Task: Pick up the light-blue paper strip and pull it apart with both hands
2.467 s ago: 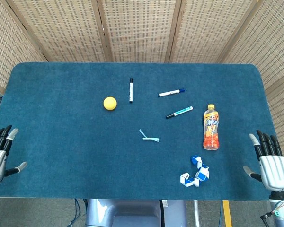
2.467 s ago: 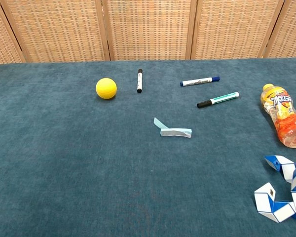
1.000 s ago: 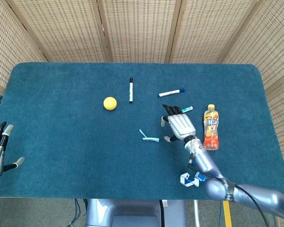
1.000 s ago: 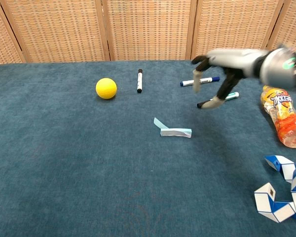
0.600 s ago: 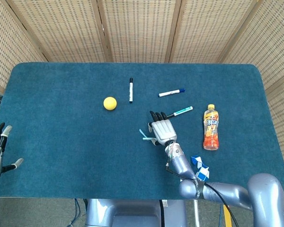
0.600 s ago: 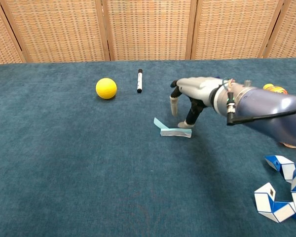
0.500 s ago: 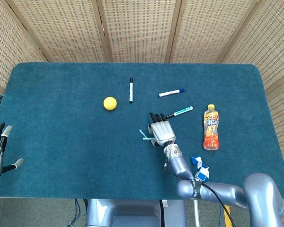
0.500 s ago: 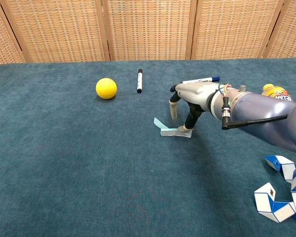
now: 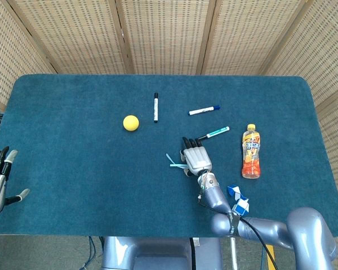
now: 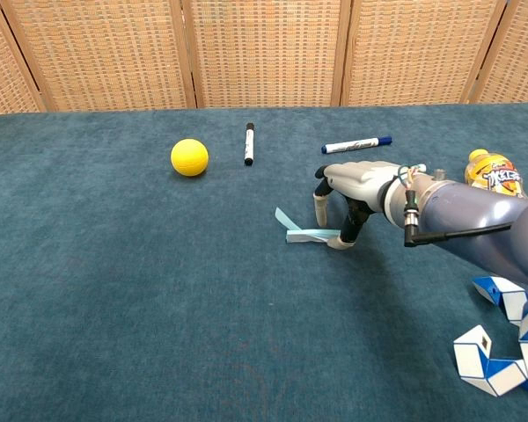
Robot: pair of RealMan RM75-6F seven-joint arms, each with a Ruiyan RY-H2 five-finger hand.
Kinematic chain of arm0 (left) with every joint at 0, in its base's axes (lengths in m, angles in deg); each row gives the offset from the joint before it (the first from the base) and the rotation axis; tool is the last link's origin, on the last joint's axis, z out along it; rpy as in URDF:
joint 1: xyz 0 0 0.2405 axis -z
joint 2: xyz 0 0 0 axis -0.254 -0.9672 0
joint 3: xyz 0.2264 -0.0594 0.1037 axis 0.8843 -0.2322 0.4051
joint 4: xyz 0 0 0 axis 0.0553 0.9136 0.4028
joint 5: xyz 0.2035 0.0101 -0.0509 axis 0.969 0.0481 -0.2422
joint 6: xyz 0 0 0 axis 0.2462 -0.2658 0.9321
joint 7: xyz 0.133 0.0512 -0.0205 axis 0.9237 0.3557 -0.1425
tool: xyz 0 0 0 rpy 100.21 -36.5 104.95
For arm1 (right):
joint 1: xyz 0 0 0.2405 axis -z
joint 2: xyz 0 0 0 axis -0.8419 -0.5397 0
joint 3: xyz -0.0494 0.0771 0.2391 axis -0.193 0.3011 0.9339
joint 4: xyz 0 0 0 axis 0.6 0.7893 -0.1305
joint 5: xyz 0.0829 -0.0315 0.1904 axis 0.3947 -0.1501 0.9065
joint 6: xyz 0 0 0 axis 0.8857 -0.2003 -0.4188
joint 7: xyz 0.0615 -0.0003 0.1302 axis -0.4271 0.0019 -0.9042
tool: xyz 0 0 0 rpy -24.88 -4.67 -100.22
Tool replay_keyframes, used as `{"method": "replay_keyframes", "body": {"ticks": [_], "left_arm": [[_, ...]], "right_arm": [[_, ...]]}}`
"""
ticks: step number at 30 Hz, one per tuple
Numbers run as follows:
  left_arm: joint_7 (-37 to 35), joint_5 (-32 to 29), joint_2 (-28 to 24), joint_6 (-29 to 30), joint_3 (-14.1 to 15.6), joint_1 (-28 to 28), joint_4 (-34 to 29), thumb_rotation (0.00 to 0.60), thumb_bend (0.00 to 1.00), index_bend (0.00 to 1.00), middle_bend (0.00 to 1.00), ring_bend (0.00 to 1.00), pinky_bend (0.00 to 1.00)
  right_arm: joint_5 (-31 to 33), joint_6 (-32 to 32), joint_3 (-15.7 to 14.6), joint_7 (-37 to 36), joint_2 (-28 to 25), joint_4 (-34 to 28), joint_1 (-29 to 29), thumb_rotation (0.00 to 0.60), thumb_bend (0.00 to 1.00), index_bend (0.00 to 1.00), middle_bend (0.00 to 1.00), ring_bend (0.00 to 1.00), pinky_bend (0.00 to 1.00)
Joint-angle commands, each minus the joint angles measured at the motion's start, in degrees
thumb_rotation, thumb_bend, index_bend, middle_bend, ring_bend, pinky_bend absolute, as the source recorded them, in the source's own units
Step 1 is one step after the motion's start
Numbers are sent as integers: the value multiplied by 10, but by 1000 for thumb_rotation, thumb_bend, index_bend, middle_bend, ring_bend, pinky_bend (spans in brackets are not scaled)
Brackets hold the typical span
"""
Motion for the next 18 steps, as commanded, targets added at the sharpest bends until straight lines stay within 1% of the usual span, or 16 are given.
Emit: {"method": "replay_keyframes", "body": {"ticks": [1, 4, 8, 11, 14, 18], "left_arm": [[1, 0, 1, 0, 0, 0, 0, 600, 0, 0, 0, 0, 0], [1, -1, 1, -1, 0, 1, -1, 600, 0, 0, 0, 0, 0], [1, 0, 0, -1, 0, 1, -2, 600, 0, 0, 0, 0, 0], [0, -1, 0, -1, 0, 1, -2, 600, 0, 0, 0, 0, 0], [-2, 0, -1, -3, 1, 1, -2, 600, 0, 0, 0, 0, 0], [-4, 1, -2, -3, 1, 1, -1, 600, 0, 0, 0, 0, 0]], "right_arm": [[-9, -1, -5, -5, 4, 5, 3, 600, 341, 467, 0, 0, 0], [-19, -1, -7, -11, 7, 10, 5, 600, 370, 486, 0, 0, 0], [-27, -1, -9, -14, 10, 15, 6, 600, 438, 524, 0, 0, 0], [-32, -1, -10, -15, 12, 20, 7, 600, 463, 547, 0, 0, 0], [-41, -1, -10, -21, 14, 25, 9, 600, 507, 585, 8, 0, 0], [-53, -3, -10, -30, 11, 24, 12, 600, 517, 608, 18, 0, 0]]}}
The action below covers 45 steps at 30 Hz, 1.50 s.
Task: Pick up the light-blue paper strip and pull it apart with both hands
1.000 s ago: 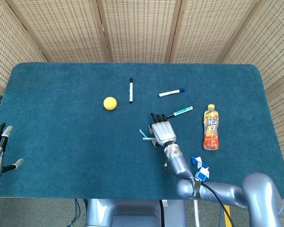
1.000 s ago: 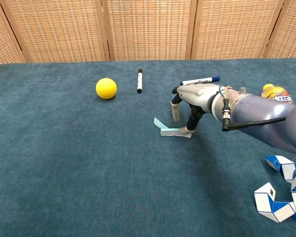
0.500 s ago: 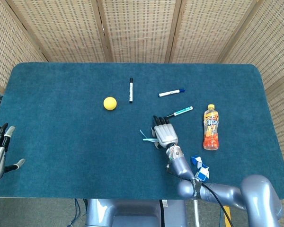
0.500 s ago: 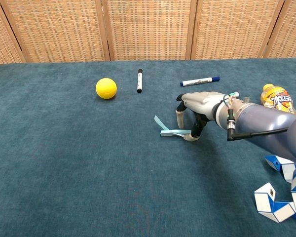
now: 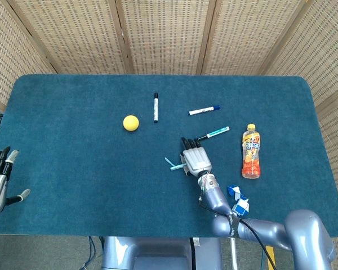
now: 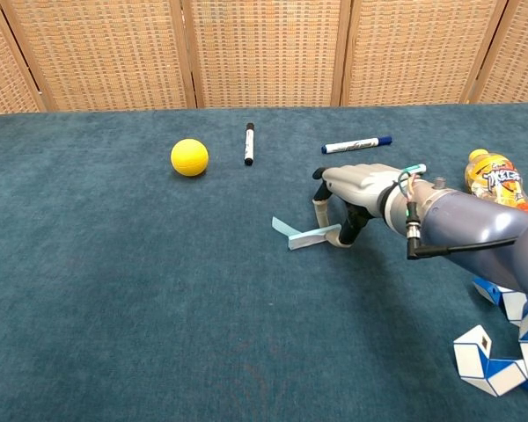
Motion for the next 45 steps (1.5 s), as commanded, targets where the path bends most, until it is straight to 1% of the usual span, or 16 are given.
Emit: {"method": "replay_keyframes", "body": {"ticks": [1, 9, 12, 13, 14, 15, 16, 18, 19, 22, 25, 27, 31, 34, 41, 45], "left_arm": [[0, 0, 0, -1, 0, 0, 0, 600, 0, 0, 0, 0, 0], [-1, 16, -4, -8, -3, 14, 1, 600, 0, 0, 0, 0, 0], [1, 40, -5, -6, -22, 40, 14, 600, 0, 0, 0, 0, 0], [1, 46, -6, -10, -29, 51, 19, 600, 0, 0, 20, 17, 7], [1, 53, -6, -14, -36, 63, 24, 600, 0, 0, 57, 49, 22], [0, 59, -6, -19, -44, 76, 29, 600, 0, 0, 153, 129, 62], [-1, 69, -4, -24, -53, 92, 37, 600, 0, 0, 281, 241, 126], [-8, 89, 4, -32, -69, 124, 58, 600, 0, 16, 474, 421, 242], [-14, 102, 14, -37, -79, 146, 77, 600, 0, 40, 551, 503, 304], [-43, 125, 40, -58, -93, 198, 119, 600, 0, 120, 686, 645, 457], [-62, 132, 63, -85, -99, 239, 143, 600, 0, 169, 778, 730, 590], [-61, 131, 84, -113, -107, 274, 150, 600, 0, 201, 829, 780, 654], [-61, 114, 120, -152, -112, 314, 160, 600, 0, 269, 942, 894, 821], [-79, 96, 147, -181, -112, 338, 164, 600, 0, 322, 968, 917, 851], [-129, 67, 191, -217, -111, 373, 174, 600, 0, 353, 971, 920, 852], [-134, 60, 207, -231, -105, 387, 178, 600, 8, 372, 971, 920, 852]], "right_arm": [[-11, 0, 1, -8, -4, -4, 3, 600, 517, 612, 22, 0, 0], [-58, 10, 17, -42, -37, -53, 11, 600, 517, 627, 36, 0, 0], [-79, 22, 26, -44, -58, -82, 12, 600, 517, 627, 39, 0, 0], [-82, 25, 28, -43, -64, -91, 11, 600, 517, 628, 40, 0, 0], [-83, 28, 31, -41, -68, -98, 11, 600, 517, 628, 41, 0, 0], [-84, 31, 34, -38, -72, -104, 10, 600, 517, 628, 42, 0, 0], [-83, 34, 38, -36, -74, -110, 8, 600, 517, 628, 43, 0, 0], [-79, 39, 44, -29, -77, -119, 4, 600, 517, 628, 43, 0, 0], [-75, 41, 49, -24, -77, -121, 0, 600, 517, 628, 43, 0, 0], [-64, 42, 59, -12, -75, -119, -11, 600, 517, 628, 45, 0, 0], [-54, 44, 66, -6, -70, -114, -19, 600, 517, 628, 47, 0, 0], [-50, 44, 69, -4, -68, -117, -23, 600, 517, 628, 47, 0, 0], [-41, 47, 71, 0, -70, -130, -27, 600, 517, 628, 48, 0, 0], [-36, 51, 74, 2, -71, -139, -30, 600, 517, 628, 51, 0, 0], [-25, 62, 78, 10, -72, -152, -36, 600, 517, 628, 51, 0, 0], [-17, 66, 79, 11, -74, -158, -37, 600, 517, 628, 51, 0, 0]]}}
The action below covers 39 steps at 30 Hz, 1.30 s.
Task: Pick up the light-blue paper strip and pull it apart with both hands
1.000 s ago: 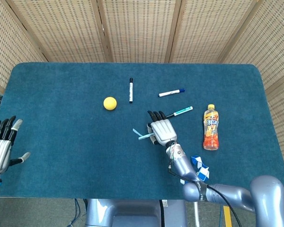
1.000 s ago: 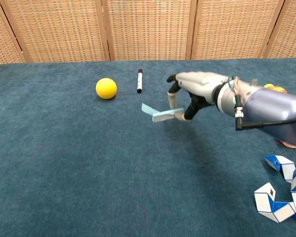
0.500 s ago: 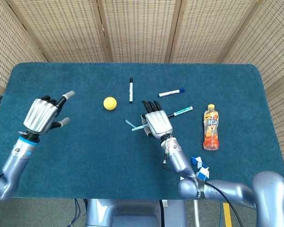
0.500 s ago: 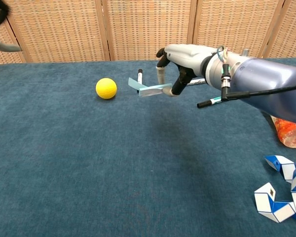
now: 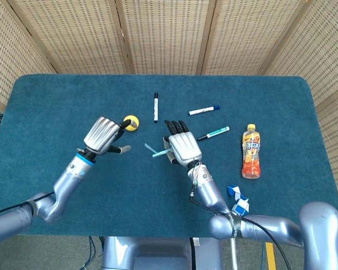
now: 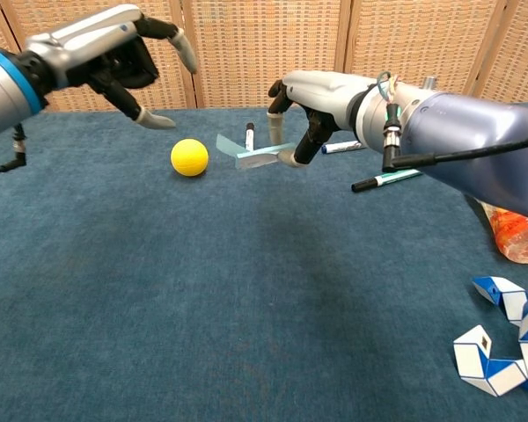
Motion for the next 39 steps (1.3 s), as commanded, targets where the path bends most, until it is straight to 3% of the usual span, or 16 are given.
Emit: {"method": "replay_keyframes", "body": {"ticks": [1, 6, 12, 21, 39], "left_arm": [[-3, -8, 8, -12, 5, 9, 3, 600, 26, 372, 972, 920, 852], [3, -19, 12, -35, 14, 21, 2, 600, 149, 409, 971, 920, 852], [1, -30, 28, -43, 16, 33, 17, 600, 194, 474, 972, 920, 852], [-12, -42, 51, -45, 18, 43, 30, 600, 311, 490, 971, 920, 852], [-20, -58, 65, -53, 28, 49, 31, 600, 414, 558, 972, 920, 852]], "right_arm": [[5, 2, 2, 0, -2, -4, -1, 600, 517, 628, 51, 0, 0], [15, 6, 5, 1, -5, -13, -4, 600, 517, 628, 52, 0, 0], [19, 11, 2, 4, -7, -19, -7, 600, 517, 628, 51, 0, 0], [22, 16, -1, 9, -8, -26, -11, 600, 548, 628, 51, 0, 0], [24, 23, -5, 10, -13, -33, -14, 600, 569, 628, 51, 0, 0]]}}
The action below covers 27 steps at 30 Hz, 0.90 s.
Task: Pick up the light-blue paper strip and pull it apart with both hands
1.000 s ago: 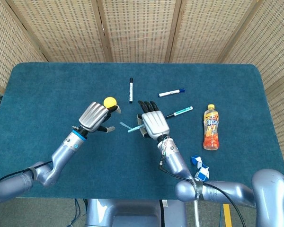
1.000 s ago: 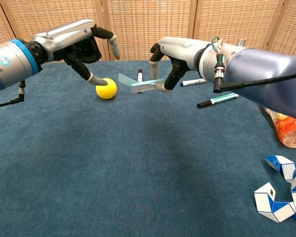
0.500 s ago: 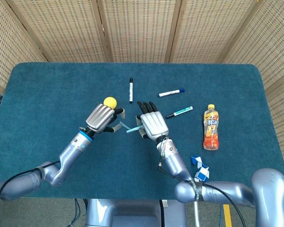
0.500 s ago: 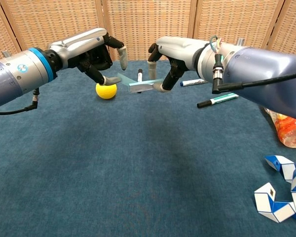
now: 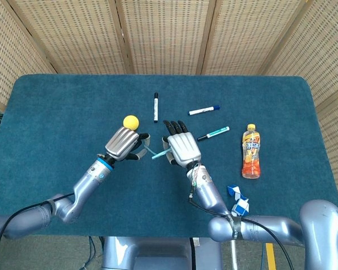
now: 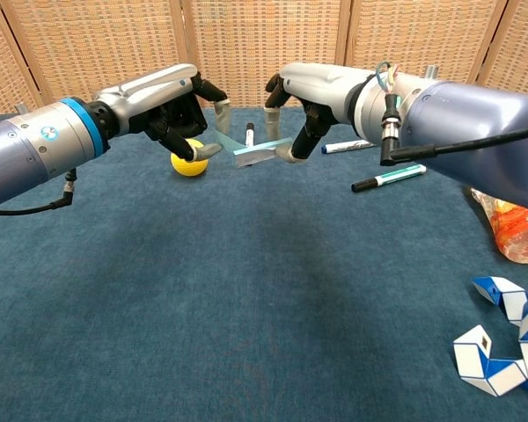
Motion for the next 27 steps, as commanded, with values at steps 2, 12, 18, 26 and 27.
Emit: {"method": "replay_keyframes", "body": {"ticks": [2, 12, 18, 26, 27], "left_arm": [[-1, -2, 5, 1, 1, 2, 2, 600, 431, 559, 971, 920, 852], [-1, -12, 15, 2, -2, 7, 5, 600, 529, 628, 971, 920, 852], [11, -19, 22, 1, -2, 9, 7, 600, 622, 733, 975, 920, 852], [18, -29, 11, 5, 6, -4, 22, 600, 680, 785, 977, 920, 852], [16, -29, 7, 6, 9, -8, 26, 600, 684, 789, 977, 920, 852]], "right_arm": [[1, 0, -2, 0, -1, 0, 0, 600, 569, 628, 51, 0, 0], [0, -1, -4, -4, -5, 0, 0, 600, 569, 631, 51, 0, 0], [-3, 0, -7, -8, -8, 1, 1, 600, 569, 631, 51, 0, 0], [-9, -4, -13, -16, -17, 9, 8, 600, 569, 631, 51, 0, 0], [-10, -5, -15, -17, -18, 11, 9, 600, 569, 631, 52, 0, 0]]}}
